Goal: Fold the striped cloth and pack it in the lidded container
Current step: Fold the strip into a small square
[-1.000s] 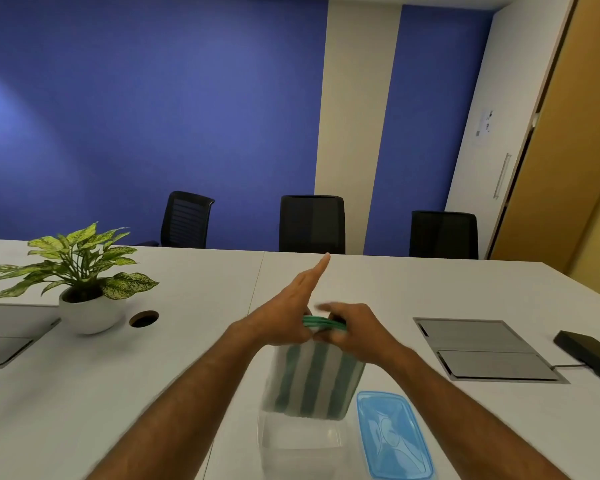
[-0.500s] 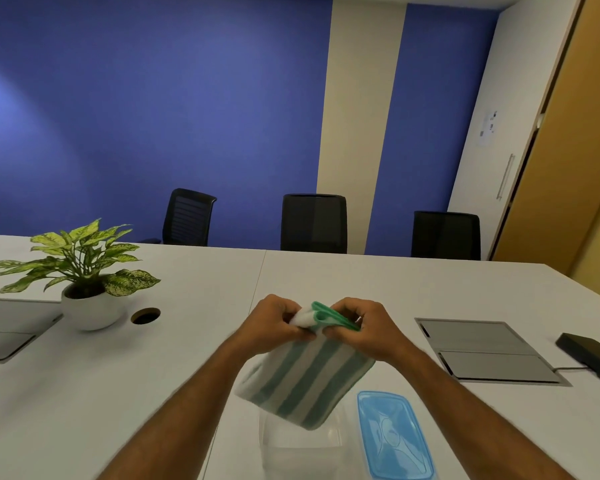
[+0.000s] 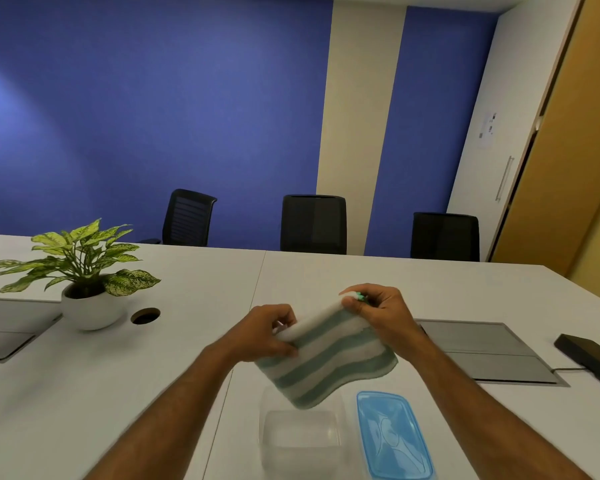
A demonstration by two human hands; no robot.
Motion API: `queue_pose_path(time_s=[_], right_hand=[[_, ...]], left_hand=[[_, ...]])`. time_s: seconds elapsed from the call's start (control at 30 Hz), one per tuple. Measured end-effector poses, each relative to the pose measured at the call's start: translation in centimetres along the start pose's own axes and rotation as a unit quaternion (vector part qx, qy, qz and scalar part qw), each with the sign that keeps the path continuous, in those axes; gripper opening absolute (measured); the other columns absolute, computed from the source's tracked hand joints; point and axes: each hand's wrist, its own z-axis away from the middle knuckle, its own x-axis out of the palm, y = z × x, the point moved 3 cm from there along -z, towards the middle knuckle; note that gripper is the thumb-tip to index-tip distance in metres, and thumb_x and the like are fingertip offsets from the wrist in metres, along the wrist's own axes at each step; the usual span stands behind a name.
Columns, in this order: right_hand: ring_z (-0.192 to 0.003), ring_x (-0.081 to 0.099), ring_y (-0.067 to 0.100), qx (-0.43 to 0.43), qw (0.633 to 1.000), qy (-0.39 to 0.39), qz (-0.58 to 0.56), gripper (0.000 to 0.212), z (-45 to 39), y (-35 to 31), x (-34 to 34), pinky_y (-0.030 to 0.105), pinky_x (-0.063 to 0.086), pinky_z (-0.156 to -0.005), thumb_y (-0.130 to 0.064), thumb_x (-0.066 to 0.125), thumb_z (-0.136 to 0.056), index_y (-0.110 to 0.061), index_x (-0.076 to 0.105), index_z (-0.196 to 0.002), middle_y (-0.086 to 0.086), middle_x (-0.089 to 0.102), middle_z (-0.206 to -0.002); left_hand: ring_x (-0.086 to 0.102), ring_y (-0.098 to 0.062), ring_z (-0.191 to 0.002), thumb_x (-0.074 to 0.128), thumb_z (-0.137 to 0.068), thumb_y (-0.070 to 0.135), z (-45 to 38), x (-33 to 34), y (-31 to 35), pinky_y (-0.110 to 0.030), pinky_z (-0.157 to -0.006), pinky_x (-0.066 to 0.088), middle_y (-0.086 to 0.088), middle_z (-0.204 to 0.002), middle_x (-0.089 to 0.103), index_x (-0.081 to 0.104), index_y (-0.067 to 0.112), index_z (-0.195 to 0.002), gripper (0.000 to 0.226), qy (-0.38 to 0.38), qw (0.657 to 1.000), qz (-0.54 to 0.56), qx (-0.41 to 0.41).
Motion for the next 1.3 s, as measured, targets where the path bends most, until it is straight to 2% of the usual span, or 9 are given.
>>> queue_pose_path(time_s=[0.13, 0.2, 0.4, 0.7, 0.87, 0.97, 1.07, 1.17, 1.3], right_hand=[[-0.097, 0.066, 0.026, -0.012, 1.000, 0.019, -0.012, 0.031, -0.1, -0.4, -0.9, 0.036, 0.060, -0.080, -0.057, 0.069, -0.072, -0.037, 0.075, -0.094, -0.012, 0.073, -0.096], [-0.097, 0.066, 0.027, -0.015, 0.999, 0.034, -0.031, 0.035, 0.0, -0.5, -1.5, 0.036, 0.060, -0.080, -0.059, 0.071, -0.069, -0.036, 0.075, -0.095, -0.010, 0.073, -0.096], [-0.097, 0.064, 0.028, 0.000, 0.996, 0.064, -0.062, 0.036, 0.2, 0.0, -3.9, 0.039, 0.059, -0.079, -0.050, 0.074, -0.067, -0.026, 0.077, -0.094, -0.002, 0.072, -0.098], [-0.091, 0.068, 0.027, 0.024, 0.995, 0.078, -0.064, 0.032, 0.7, 2.4, -6.1, 0.038, 0.060, -0.078, -0.043, 0.080, -0.062, -0.022, 0.077, -0.087, 0.000, 0.074, -0.090], [-0.089, 0.069, 0.027, 0.059, 0.993, 0.027, -0.096, 0.032, 1.0, 2.8, -6.5, 0.036, 0.062, -0.075, -0.034, 0.082, -0.061, -0.016, 0.076, -0.087, 0.007, 0.074, -0.090], [-0.089, 0.070, 0.027, 0.077, 0.988, -0.020, -0.131, 0.019, 1.4, 2.5, -6.7, 0.030, 0.062, -0.070, -0.014, 0.075, -0.075, -0.011, 0.073, -0.094, 0.015, 0.072, -0.095], [-0.088, 0.067, 0.030, 0.101, 0.983, 0.002, -0.152, 0.024, 1.3, 2.4, -7.0, 0.036, 0.063, -0.069, 0.008, 0.065, -0.083, -0.008, 0.057, -0.100, 0.014, 0.070, -0.092], [-0.085, 0.065, 0.031, 0.107, 0.978, 0.047, -0.174, 0.029, 1.3, 2.2, -7.0, 0.040, 0.062, -0.068, 0.010, 0.066, -0.081, -0.011, 0.047, -0.083, 0.014, 0.065, -0.085], [-0.088, 0.065, 0.033, 0.090, 0.977, 0.063, -0.183, 0.015, 1.8, 2.0, -6.6, 0.041, 0.063, -0.067, -0.006, 0.072, -0.073, 0.001, 0.060, -0.069, 0.013, 0.069, -0.086]], left_hand=[[0.063, 0.000, -0.076, 0.083, -0.071, 0.045, 0.2, -0.2, -1.5, -0.007, -0.055, 0.044, 0.027, -0.080, 0.061, 0.071, 0.039, -0.088, 0.022, -0.026, 0.998, -0.055, -0.021], [0.060, 0.000, -0.071, 0.081, -0.072, 0.051, 0.3, -0.4, -2.1, -0.007, -0.055, 0.039, 0.025, -0.079, 0.059, 0.075, 0.028, -0.102, 0.038, -0.027, 0.994, -0.097, -0.032], [0.061, -0.008, -0.082, 0.078, -0.072, 0.057, 0.5, -2.2, -3.0, -0.015, -0.068, 0.046, 0.012, -0.100, 0.070, 0.072, 0.027, -0.114, 0.053, -0.006, 0.987, -0.155, -0.033], [0.058, 0.000, -0.071, 0.077, -0.072, 0.058, 0.2, -5.0, -1.0, -0.007, -0.059, 0.039, 0.018, -0.087, 0.065, 0.074, 0.025, -0.101, 0.044, 0.114, 0.984, -0.136, 0.016], [0.063, 0.007, -0.076, 0.084, -0.074, 0.037, 0.5, -4.8, -0.1, -0.007, -0.056, 0.048, 0.022, -0.071, 0.062, 0.062, 0.036, -0.077, 0.022, 0.120, 0.991, 0.008, 0.056], [0.067, -0.002, -0.080, 0.086, -0.074, 0.021, 0.8, -4.6, -0.2, -0.014, -0.060, 0.054, 0.012, -0.075, 0.067, 0.066, 0.026, -0.083, 0.022, 0.132, 0.984, 0.109, 0.047], [0.071, -0.015, -0.084, 0.080, -0.079, 0.010, 1.0, -4.4, -0.3, -0.023, -0.062, 0.058, 0.003, -0.086, 0.072, 0.060, 0.016, -0.099, 0.029, 0.144, 0.951, 0.272, 0.015], [0.074, -0.021, -0.083, 0.071, -0.088, 0.010, 1.2, -4.0, -0.7, -0.028, -0.063, 0.060, -0.001, -0.089, 0.074, 0.047, 0.021, -0.105, 0.031, 0.163, 0.906, 0.389, -0.026], [0.068, -0.023, -0.082, 0.065, -0.091, 0.001, 1.3, -3.6, -0.7, -0.032, -0.060, 0.058, -0.006, -0.084, 0.069, 0.058, 0.020, -0.076, 0.025, 0.178, 0.882, 0.436, -0.026]])
